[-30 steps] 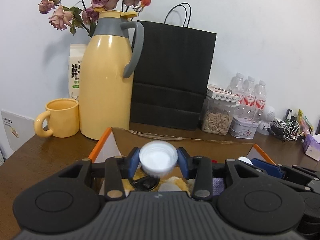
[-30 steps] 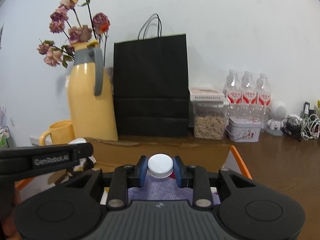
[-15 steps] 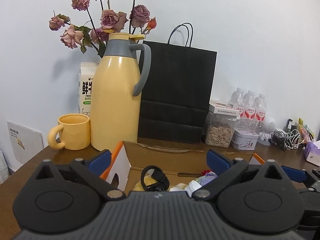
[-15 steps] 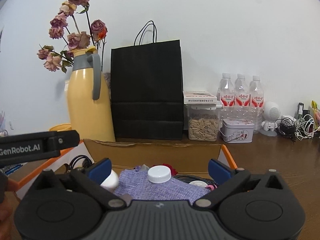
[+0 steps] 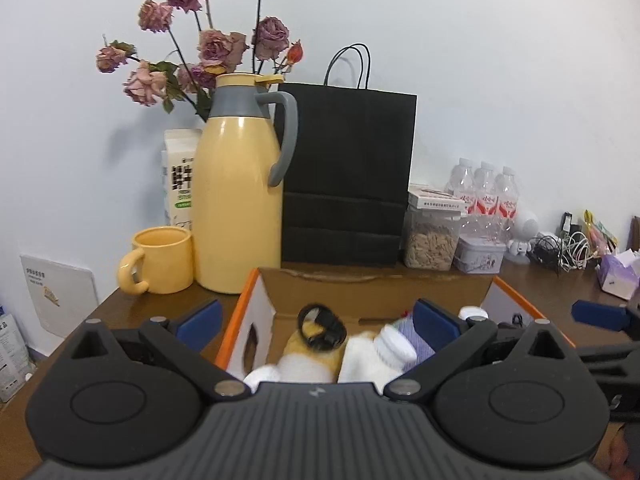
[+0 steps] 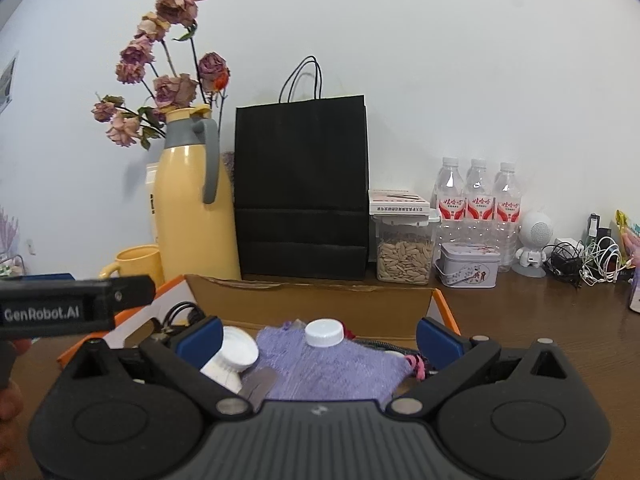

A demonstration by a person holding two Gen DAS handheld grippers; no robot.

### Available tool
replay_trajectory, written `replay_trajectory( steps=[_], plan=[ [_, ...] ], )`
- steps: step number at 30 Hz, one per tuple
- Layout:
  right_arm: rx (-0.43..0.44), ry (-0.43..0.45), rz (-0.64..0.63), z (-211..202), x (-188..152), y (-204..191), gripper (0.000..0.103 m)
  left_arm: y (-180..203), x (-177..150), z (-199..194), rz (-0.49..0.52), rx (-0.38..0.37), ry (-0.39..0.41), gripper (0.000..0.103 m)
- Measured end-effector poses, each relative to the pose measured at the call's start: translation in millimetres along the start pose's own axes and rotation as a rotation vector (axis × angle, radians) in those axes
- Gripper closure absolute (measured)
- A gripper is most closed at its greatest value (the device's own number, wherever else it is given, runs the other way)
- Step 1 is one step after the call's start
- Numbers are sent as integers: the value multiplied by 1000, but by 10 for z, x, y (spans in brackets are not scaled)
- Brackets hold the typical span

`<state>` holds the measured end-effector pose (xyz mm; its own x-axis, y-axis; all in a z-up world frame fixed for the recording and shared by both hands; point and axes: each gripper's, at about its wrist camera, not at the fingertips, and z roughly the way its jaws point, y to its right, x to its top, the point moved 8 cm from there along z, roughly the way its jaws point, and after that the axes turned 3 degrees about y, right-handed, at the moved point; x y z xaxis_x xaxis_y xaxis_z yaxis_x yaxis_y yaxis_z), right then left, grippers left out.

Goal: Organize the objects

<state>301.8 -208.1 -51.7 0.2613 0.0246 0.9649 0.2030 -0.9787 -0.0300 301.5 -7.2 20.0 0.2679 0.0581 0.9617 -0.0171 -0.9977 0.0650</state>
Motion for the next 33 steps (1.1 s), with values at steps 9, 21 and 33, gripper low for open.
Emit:
replay_trajectory(
  steps=[9,21,33],
  plan=[
    [24,-22,14,-660,-118,-71,0,-135,-294,-656,19,35,-66,0],
    [17,-131,64,-1198,-534,-21,0,-233,-670,-1185,19,61,-174,0],
    [37,-149,43,-1391,-607,-148,0,-172,-741,-1401,27,54,-188,0]
  ],
)
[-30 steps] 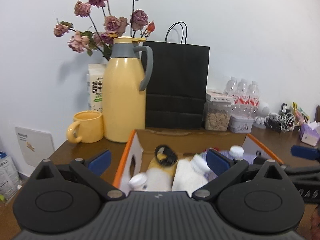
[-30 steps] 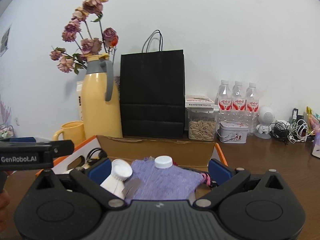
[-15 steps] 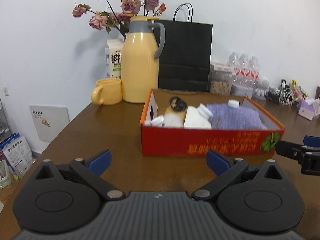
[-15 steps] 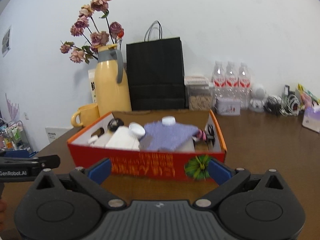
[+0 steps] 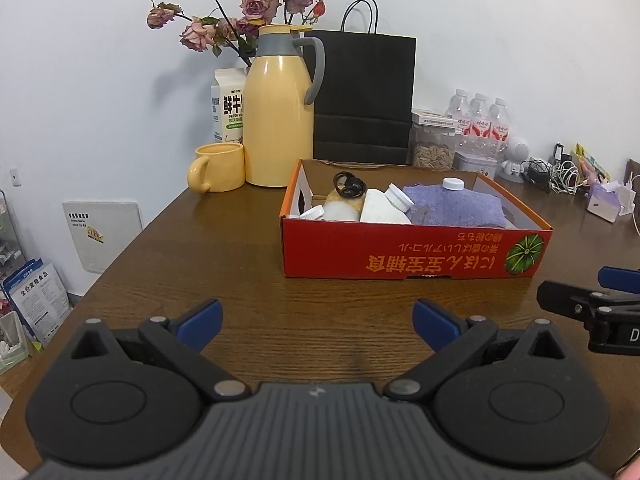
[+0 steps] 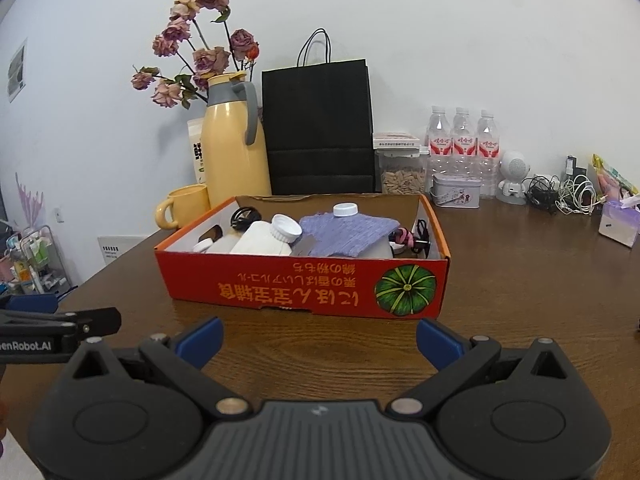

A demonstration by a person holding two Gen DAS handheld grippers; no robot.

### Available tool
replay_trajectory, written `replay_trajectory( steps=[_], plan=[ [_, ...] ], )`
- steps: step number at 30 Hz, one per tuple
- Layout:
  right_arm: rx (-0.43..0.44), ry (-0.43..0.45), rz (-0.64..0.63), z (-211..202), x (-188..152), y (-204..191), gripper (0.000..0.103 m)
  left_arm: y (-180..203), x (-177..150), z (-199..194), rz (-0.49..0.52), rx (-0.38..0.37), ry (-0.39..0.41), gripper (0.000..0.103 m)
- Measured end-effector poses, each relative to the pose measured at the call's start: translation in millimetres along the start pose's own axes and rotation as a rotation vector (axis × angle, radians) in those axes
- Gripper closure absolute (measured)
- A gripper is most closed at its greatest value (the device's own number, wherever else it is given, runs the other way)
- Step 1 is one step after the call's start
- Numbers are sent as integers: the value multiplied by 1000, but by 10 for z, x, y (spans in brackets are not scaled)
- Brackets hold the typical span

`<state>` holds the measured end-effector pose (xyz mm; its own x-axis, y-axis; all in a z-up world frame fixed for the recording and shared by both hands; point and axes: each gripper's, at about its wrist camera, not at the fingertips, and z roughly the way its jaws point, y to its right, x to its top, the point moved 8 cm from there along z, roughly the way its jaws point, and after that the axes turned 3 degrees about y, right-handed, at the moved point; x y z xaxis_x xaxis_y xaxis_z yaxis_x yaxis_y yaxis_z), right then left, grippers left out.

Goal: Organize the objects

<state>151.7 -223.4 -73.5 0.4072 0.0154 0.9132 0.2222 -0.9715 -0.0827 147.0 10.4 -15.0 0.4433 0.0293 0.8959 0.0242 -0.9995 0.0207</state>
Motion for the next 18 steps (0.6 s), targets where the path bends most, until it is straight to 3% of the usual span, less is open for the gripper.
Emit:
replay_trajectory(
  steps=[18],
  plan=[
    [1,5,-4,-24,17,-22,0,-22,-3,-19,-3,10,-2,0]
  ],
)
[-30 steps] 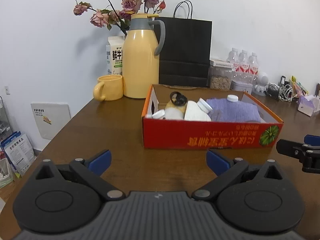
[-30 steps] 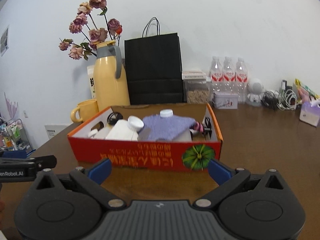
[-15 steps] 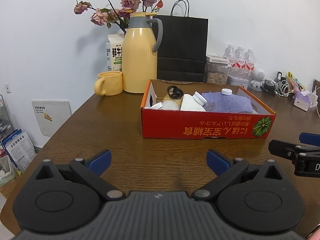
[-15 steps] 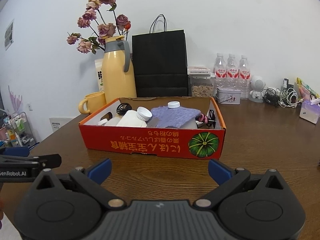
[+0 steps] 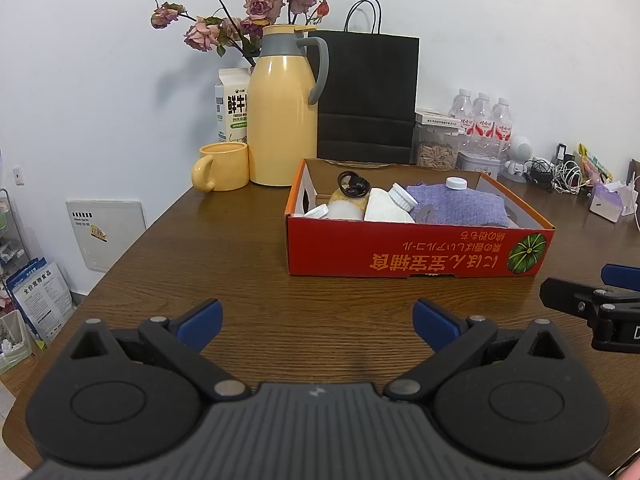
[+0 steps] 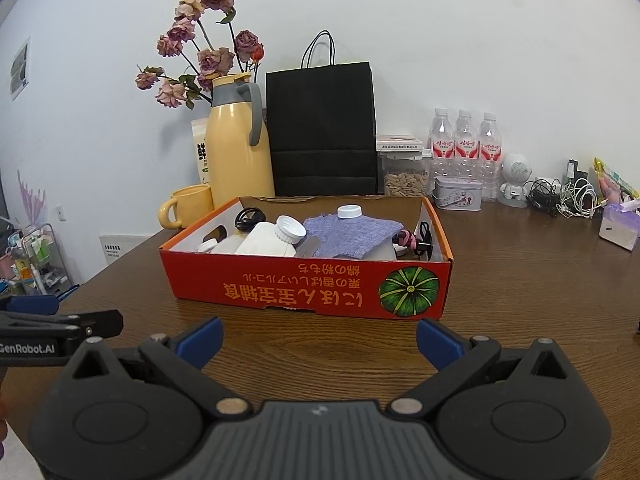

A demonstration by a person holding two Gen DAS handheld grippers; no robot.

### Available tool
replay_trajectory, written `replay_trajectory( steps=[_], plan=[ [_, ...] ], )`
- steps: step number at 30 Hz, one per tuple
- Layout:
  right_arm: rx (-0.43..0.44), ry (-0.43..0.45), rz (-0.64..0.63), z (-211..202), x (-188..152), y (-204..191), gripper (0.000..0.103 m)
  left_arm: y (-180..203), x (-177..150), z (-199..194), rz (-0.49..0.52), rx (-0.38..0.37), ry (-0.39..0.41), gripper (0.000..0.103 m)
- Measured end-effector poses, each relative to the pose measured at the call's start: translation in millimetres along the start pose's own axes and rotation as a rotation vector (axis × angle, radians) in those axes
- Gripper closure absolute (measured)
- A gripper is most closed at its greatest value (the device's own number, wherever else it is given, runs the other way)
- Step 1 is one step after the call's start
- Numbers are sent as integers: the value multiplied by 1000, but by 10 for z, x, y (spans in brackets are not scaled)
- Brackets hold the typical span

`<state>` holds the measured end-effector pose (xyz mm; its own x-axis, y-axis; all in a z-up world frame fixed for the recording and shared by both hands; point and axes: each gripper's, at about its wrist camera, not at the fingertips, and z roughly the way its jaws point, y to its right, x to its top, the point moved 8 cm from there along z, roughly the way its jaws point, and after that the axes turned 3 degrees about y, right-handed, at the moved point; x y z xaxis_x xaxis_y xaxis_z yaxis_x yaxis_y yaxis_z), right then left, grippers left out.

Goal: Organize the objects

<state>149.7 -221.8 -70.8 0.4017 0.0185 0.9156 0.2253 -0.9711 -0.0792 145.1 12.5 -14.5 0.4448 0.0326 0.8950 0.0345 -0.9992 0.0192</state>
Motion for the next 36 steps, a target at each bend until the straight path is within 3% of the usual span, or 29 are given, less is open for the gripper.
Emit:
replay_trajectory(
  steps=[36],
  plan=[
    [0,2,0,-2,10,-20,0,40,40,-32,12,-6,13,0]
  ],
)
